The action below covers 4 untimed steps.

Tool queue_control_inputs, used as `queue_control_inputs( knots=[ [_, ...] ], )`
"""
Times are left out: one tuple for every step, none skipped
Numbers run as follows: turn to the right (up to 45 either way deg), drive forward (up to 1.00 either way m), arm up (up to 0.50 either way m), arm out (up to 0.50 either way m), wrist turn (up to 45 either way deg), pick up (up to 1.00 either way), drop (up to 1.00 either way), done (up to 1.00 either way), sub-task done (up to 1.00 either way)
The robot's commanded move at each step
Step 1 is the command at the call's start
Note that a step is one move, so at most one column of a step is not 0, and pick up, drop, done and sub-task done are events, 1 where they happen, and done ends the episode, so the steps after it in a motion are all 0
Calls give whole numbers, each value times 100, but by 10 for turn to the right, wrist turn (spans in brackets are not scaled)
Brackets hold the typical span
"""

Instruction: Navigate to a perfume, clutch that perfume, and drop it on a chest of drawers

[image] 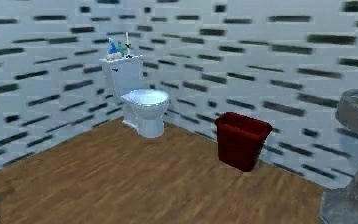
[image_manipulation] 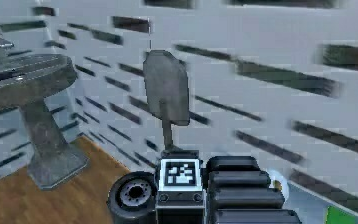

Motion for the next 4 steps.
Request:
queue_control_inputs(
  knots=[
    [150,0,0,0,0,0,0,0,0],
    [0,0,0,18,0,0,0,0,0],
    [0,0,0,0,450,0,0,0,0],
    [0,0,0,0,450,0,0,0,0]
  ],
)
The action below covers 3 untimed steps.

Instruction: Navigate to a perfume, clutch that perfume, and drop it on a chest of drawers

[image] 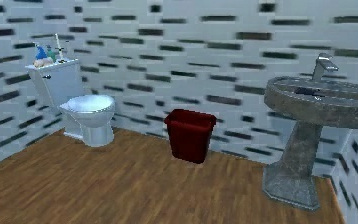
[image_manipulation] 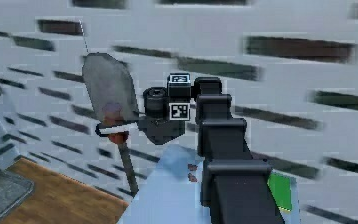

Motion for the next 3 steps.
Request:
queue_control_inputs(
  knots=[
    [0,0,0,0,450,0,0,0,0],
    [0,0,0,0,240,0,0,0,0],
    [0,0,-30,0,0,0,0,0,0]
  ],
)
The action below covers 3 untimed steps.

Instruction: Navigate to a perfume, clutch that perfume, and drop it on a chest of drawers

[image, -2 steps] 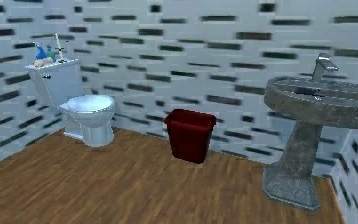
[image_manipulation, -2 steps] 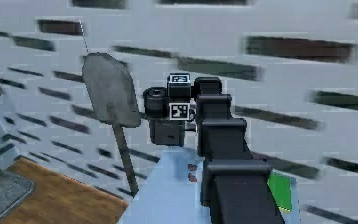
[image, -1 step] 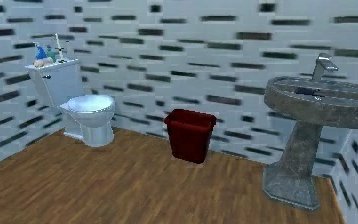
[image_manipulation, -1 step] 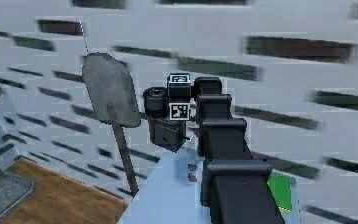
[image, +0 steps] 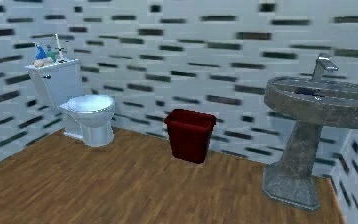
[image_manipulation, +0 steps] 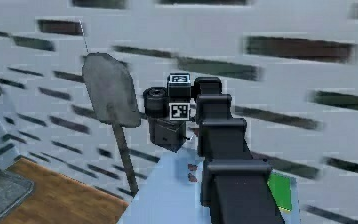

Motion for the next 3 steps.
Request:
queue_control_inputs(
  knots=[
    [0,0,0,0,0,0,100,0,0],
    [0,0,0,-10,0,0,0,0,0],
    [0,0,0,0,0,0,0,100,0]
  ],
)
